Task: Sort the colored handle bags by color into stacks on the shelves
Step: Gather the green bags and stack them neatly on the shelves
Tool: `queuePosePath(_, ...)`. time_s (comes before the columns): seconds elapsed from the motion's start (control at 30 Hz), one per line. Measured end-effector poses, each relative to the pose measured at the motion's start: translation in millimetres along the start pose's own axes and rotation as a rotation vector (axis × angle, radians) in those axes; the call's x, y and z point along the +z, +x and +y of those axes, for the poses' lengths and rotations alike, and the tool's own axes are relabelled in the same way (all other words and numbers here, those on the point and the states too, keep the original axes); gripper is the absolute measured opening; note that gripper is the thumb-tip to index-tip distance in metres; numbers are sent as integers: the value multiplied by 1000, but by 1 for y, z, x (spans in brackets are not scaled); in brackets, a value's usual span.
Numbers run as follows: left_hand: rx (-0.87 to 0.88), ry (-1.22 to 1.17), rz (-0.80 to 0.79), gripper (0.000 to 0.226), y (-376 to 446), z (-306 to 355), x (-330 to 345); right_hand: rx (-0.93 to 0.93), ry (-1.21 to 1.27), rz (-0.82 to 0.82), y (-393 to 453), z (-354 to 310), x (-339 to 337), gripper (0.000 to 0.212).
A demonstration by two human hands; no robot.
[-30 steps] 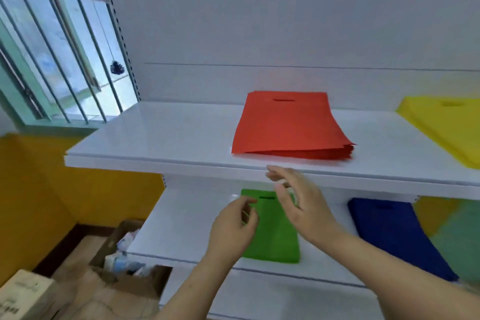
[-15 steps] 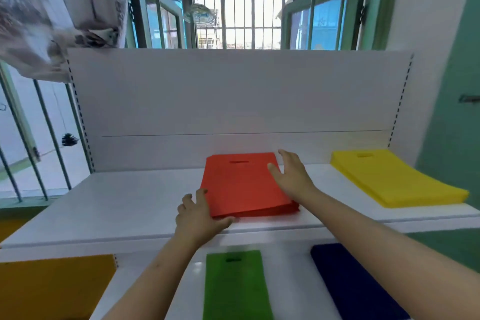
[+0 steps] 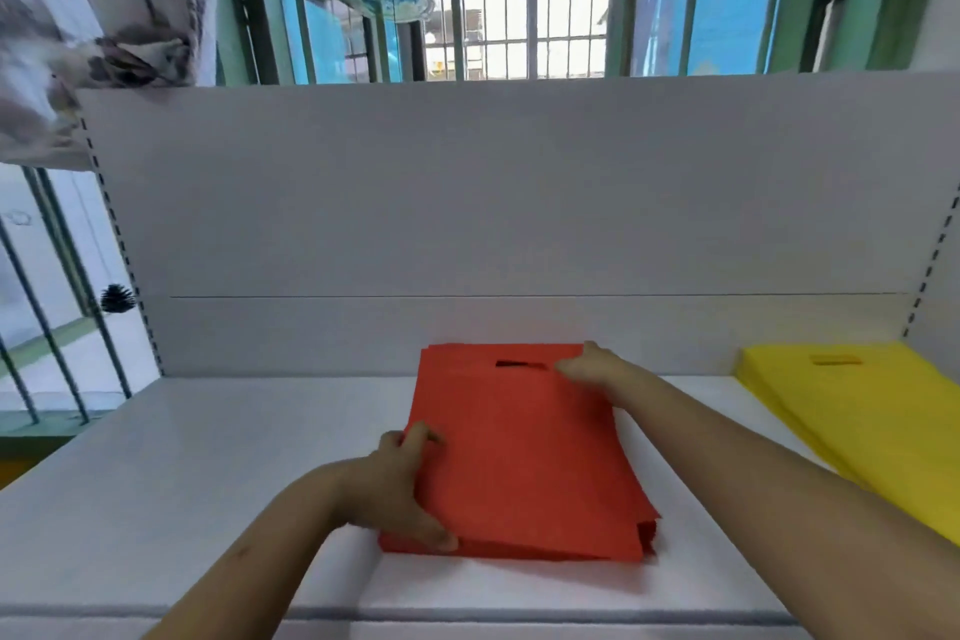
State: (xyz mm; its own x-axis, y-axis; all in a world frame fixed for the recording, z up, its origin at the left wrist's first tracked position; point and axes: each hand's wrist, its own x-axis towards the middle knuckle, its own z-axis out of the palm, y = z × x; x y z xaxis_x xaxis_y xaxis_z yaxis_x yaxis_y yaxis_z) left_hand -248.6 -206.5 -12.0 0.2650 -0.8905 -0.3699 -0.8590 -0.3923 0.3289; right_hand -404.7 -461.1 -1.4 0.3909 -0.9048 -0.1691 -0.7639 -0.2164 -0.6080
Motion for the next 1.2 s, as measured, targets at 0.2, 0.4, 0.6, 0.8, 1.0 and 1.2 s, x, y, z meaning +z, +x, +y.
queuePosePath(0.2,-11,-348,-27,124,15,5,-15,-14,13,16,52,6,17,34)
queuePosePath(0.4,-50,-673,223,91,53,9,-20,23,334,137,37,3,13,12)
queuePosePath(0.6,-85,-790,431,51,80,17,-24,29,529,-48,41,9,12,17)
queuePosePath(0.8,-168,-748,516,64,93,26,-29,17,608,-44,47,8,18,22)
queuePosePath(1.0,-149,-674,475,59,101,30,-31,-24,231,15,39,3,16,26)
queuePosePath(1.2,-174,-228,250,114,57,27,-34,-576,-367,308,25,-9,18,45)
